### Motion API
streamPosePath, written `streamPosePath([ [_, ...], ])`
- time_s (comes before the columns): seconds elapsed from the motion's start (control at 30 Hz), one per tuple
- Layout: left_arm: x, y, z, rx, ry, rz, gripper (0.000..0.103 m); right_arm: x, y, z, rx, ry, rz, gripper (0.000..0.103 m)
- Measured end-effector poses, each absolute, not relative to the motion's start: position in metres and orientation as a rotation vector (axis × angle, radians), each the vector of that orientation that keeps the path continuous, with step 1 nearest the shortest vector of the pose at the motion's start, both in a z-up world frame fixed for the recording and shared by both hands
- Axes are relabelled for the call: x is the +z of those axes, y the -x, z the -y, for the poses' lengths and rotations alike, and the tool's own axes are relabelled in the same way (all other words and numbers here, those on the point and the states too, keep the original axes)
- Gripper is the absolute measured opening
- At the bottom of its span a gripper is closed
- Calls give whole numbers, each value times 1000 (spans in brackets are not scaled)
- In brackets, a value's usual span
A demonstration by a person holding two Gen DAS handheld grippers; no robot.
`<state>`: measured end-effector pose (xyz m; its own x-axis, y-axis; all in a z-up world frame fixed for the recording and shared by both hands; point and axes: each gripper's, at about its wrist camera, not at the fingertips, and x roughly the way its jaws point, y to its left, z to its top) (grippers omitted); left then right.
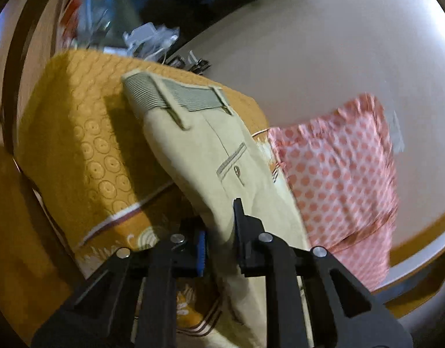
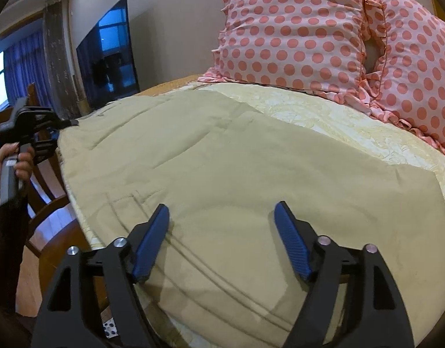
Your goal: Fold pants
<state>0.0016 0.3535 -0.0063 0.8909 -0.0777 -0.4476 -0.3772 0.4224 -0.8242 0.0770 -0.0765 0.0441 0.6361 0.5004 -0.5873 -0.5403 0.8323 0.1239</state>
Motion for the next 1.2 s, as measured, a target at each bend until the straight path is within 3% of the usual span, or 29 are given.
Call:
streamPosePath([
  [0.1,0,-13,-350,238,1092,-484,9,46,-71,89,618,29,-640,79],
  [0.2,39,-29,-321,324,873,-517,8,49,-64,113,610,-27,-619,79],
  [0.3,102,-51,-252,261,590,-499,7,53,-57,152,556,-114,-575,79],
  [0.47,146,-73,-90,-43,208,-491,8,59,-52,228,406,-284,-520,80],
  [0.63,89,-54,68,-481,-123,-665,9,54,-48,291,288,-454,-514,80],
  [0.73,43,-39,107,-523,-282,-756,10,50,-50,315,292,-562,-523,80],
  [1.1,37,-2,99,-541,-296,-685,11,43,-85,323,438,-793,-604,80],
  [1.2,34,-9,99,-547,-274,-691,30,42,-103,312,464,-779,-676,80],
])
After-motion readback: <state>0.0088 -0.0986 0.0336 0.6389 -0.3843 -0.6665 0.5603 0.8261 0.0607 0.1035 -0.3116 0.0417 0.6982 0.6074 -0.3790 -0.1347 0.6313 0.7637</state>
